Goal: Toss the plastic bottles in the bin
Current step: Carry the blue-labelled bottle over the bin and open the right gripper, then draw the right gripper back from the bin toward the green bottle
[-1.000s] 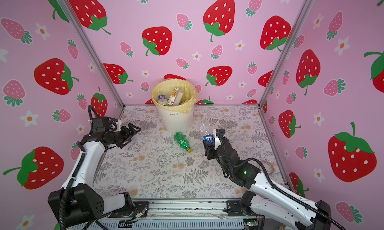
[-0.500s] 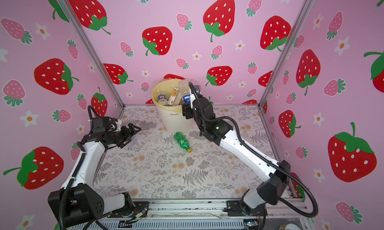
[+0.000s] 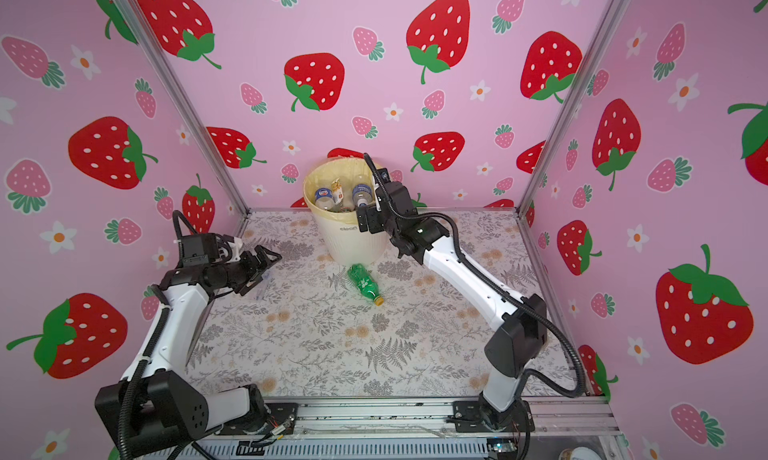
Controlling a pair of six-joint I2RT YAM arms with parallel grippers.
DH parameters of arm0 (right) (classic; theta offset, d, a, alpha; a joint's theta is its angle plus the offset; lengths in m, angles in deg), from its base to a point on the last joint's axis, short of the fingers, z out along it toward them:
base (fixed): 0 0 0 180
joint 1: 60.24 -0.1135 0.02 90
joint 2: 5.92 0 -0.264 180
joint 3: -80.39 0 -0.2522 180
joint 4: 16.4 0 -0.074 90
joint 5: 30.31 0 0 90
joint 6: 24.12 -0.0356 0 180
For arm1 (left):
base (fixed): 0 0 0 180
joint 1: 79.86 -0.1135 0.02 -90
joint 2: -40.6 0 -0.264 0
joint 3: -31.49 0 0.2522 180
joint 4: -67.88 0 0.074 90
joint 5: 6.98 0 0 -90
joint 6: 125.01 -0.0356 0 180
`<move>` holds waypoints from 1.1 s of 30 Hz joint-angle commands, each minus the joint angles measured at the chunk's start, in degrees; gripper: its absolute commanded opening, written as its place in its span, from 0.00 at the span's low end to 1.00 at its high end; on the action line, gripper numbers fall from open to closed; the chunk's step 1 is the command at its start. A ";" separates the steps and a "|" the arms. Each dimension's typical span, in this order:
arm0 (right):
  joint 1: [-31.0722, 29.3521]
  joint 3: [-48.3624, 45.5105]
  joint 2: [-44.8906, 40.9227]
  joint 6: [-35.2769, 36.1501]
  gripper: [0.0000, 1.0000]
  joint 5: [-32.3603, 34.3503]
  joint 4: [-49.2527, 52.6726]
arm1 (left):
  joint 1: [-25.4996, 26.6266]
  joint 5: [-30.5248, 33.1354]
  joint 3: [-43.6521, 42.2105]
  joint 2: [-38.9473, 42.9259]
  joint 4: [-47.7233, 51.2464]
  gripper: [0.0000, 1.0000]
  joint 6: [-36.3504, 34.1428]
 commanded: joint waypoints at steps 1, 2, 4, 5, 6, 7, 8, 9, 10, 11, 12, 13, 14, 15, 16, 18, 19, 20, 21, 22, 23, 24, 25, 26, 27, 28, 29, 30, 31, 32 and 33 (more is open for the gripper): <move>0.29 -4.88 -7.16 -1.61 0.99 0.59 -5.40 | -0.54 -1.43 -0.30 0.71 -0.52 0.99 0.33; 0.37 -7.03 -8.77 -1.93 0.99 0.67 -5.58 | -0.51 -1.54 -0.31 0.66 -0.46 0.99 0.27; 0.47 -11.45 -12.04 -2.78 0.99 0.83 -6.11 | -0.60 -1.77 -0.46 0.66 -0.63 0.99 0.29; 0.59 -13.99 -13.69 -3.39 0.99 0.85 -6.58 | -0.56 -1.83 -0.51 0.75 -0.70 0.99 0.33; 0.66 -16.27 -15.18 -3.92 0.99 0.82 -6.89 | -0.60 -1.87 -0.64 0.87 -0.88 0.99 0.32; 0.80 -18.99 -16.84 -4.45 0.99 0.85 -7.25 | -0.55 -2.05 -0.64 0.88 -1.02 0.99 0.32; 0.89 -21.64 -18.40 -4.97 0.99 0.79 -7.65 | -0.55 -2.02 -0.79 0.93 -1.09 0.99 0.22; 0.99 -23.76 -19.72 -5.53 0.99 0.85 -7.79 | -0.56 -2.10 -0.80 1.08 -1.07 0.99 0.17; 1.15 -26.10 -21.14 -6.19 0.99 0.88 -7.86 | -0.55 -2.09 -0.89 1.18 -1.17 0.99 0.17; 1.25 -28.42 -22.61 -6.84 0.99 0.95 -7.90 | -0.56 -2.12 -0.99 1.34 -1.34 0.99 0.13; 1.39 -30.42 -23.85 -7.43 0.99 0.95 -8.04 | -0.56 -2.09 -1.11 1.45 -1.45 0.99 0.01; 1.52 -32.67 -25.23 -8.04 0.99 0.83 -8.14 | -0.57 -2.09 -1.21 1.62 -1.62 0.99 -0.08; 1.59 -35.06 -26.62 -8.66 0.99 0.76 -8.07 | -0.55 -2.18 -1.39 1.87 -1.82 0.99 -0.04; 1.67 -36.91 -27.63 -9.19 0.99 0.64 -8.08 | -0.55 -2.31 -1.52 2.09 -2.14 0.99 -0.12; 1.74 -38.93 -28.98 -9.82 0.99 0.46 -8.07 | -0.55 -2.50 -1.76 2.24 -2.46 0.99 -0.23; 1.83 -42.39 -31.37 -10.95 0.99 0.03 -8.26 | -0.59 -2.09 -2.11 2.81 -2.59 0.99 -0.37; 1.80 -44.25 -32.56 -11.49 0.99 -0.09 -8.40 | -0.60 -1.67 -2.44 3.25 -2.74 0.99 -0.24; 1.82 -45.96 -33.83 -11.95 0.99 -0.24 -8.45 | -0.55 -1.20 -2.79 3.68 -2.87 0.99 -0.17; 1.83 -47.27 -34.96 -12.32 0.99 -0.48 -8.49 | -0.49 -0.86 -3.05 3.94 -2.98 0.99 -0.02; 1.79 -48.69 -36.19 -12.81 0.99 -0.50 -8.47 | -0.34 -0.27 -3.23 4.15 -3.07 0.99 -0.04; 1.80 -50.02 -37.34 -13.29 0.99 -0.59 -8.50 | -0.22 0.23 -3.29 4.18 -3.01 0.99 0.08; 1.80 -51.02 -38.28 -13.61 0.99 -0.74 -8.45 | -0.13 0.49 -3.40 4.10 -2.93 0.99 0.22; 1.89 -52.15 -39.21 -13.91 0.99 -0.94 -8.41 | -0.05 0.53 -3.75 4.09 -3.07 0.99 0.49; 1.89 -53.14 -40.22 -14.23 0.99 -0.99 -8.23 | -0.04 0.57 -4.25 4.16 -3.41 0.99 0.95; 1.88 -53.95 -40.93 -14.41 0.99 -1.12 -8.10 | -0.05 0.43 -4.73 4.28 -3.46 0.99 1.17; 1.89 -54.93 -41.77 -14.47 0.99 -1.25 -7.96 | 0.02 0.37 -5.30 4.54 -3.62 0.99 1.42; 1.89 -55.68 -42.45 -14.47 0.99 -1.49 -7.76 | 0.06 0.43 -6.06 4.95 -3.67 0.99 1.73; 1.89 -56.39 -42.98 -14.38 0.99 -1.66 -7.54 | 0.06 0.57 -6.87 5.65 -3.92 0.99 2.01; 1.92 -57.11 -43.44 -14.38 0.99 -1.66 -7.21 | 0.06 0.87 -7.88 6.42 -4.15 0.99 2.43; 1.88 -57.89 -43.81 -14.30 0.99 -1.68 -6.89 | 0.10 0.71 -9.10 7.24 -4.51 0.99 2.95; 1.92 -58.42 -44.14 -14.27 0.99 -1.65 -6.73 | 0.06 0.47 -10.25 8.07 -5.19 0.99 3.43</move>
